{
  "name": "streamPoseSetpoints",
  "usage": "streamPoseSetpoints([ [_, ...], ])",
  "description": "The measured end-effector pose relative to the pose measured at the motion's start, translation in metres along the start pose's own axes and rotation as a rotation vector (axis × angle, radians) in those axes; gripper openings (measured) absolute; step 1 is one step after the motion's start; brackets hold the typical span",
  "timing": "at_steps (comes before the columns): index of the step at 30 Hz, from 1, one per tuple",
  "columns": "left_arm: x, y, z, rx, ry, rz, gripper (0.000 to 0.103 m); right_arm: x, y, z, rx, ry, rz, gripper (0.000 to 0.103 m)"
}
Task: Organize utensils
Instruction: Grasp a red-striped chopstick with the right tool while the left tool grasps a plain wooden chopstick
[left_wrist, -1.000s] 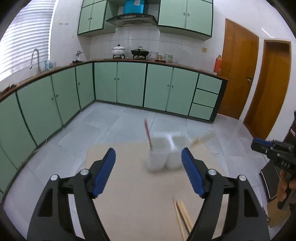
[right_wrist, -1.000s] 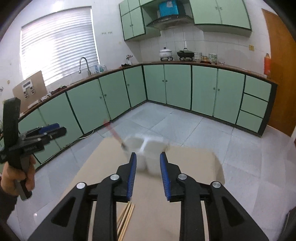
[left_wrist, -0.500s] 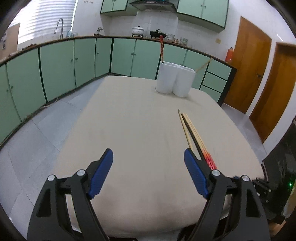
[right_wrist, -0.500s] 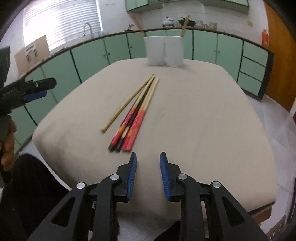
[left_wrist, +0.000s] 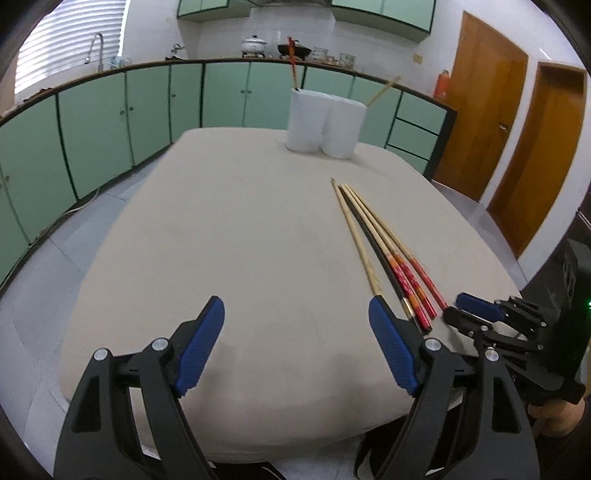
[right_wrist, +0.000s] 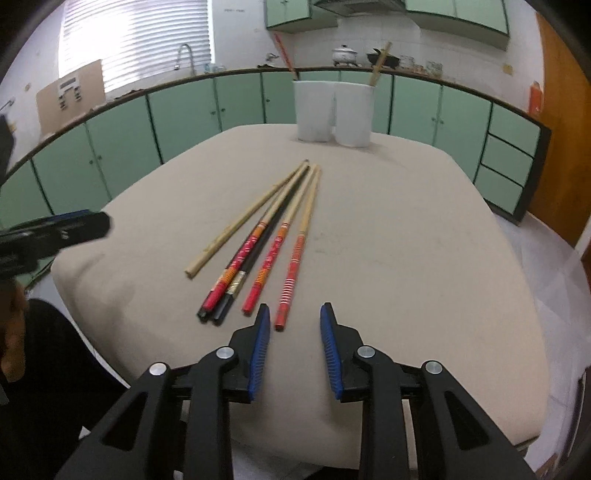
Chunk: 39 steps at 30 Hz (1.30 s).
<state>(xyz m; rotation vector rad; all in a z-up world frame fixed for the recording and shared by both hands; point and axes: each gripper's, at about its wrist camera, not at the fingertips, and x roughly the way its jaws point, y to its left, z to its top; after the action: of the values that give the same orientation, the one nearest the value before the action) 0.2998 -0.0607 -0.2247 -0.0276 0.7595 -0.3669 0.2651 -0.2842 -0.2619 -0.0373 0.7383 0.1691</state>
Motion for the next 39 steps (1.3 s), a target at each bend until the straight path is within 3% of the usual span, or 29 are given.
streamPoseSetpoints([
  [3,0.009,-0.008,-0.004,0.007,0.017,-0.017,0.078,0.008,-0.002,0.003,-0.017,0.003,-0.001,0.023],
  [5,0.014,-0.012,-0.007,0.017,0.026,-0.025,0.077,0.010,-0.011,0.007,0.013,0.008,-0.001,0.007],
  [10,0.031,-0.026,-0.012,0.048,0.055,-0.036,0.074,0.006,-0.043,0.003,0.124,0.008,-0.013,0.006],
  [21,0.059,-0.054,-0.004,0.096,0.044,-0.015,0.070,0.002,-0.051,-0.001,0.144,-0.001,-0.012,0.006],
  [23,0.062,-0.058,-0.004,0.105,0.033,0.002,0.063,0.003,-0.050,0.000,0.138,-0.003,-0.013,0.006],
  [26,0.063,-0.061,-0.005,0.110,0.009,0.010,0.035,0.004,-0.049,0.000,0.137,-0.004,-0.013,0.006],
  [28,0.063,-0.061,-0.005,0.107,-0.004,0.001,0.007,0.004,-0.047,0.001,0.128,-0.006,-0.018,0.006],
  [36,0.050,-0.043,-0.012,-0.010,-0.037,0.077,0.006,0.001,-0.025,-0.002,0.078,-0.022,-0.042,0.006],
  [39,0.047,-0.041,-0.017,-0.009,-0.031,0.081,0.007,0.000,-0.017,-0.004,0.052,-0.024,-0.051,0.007],
])
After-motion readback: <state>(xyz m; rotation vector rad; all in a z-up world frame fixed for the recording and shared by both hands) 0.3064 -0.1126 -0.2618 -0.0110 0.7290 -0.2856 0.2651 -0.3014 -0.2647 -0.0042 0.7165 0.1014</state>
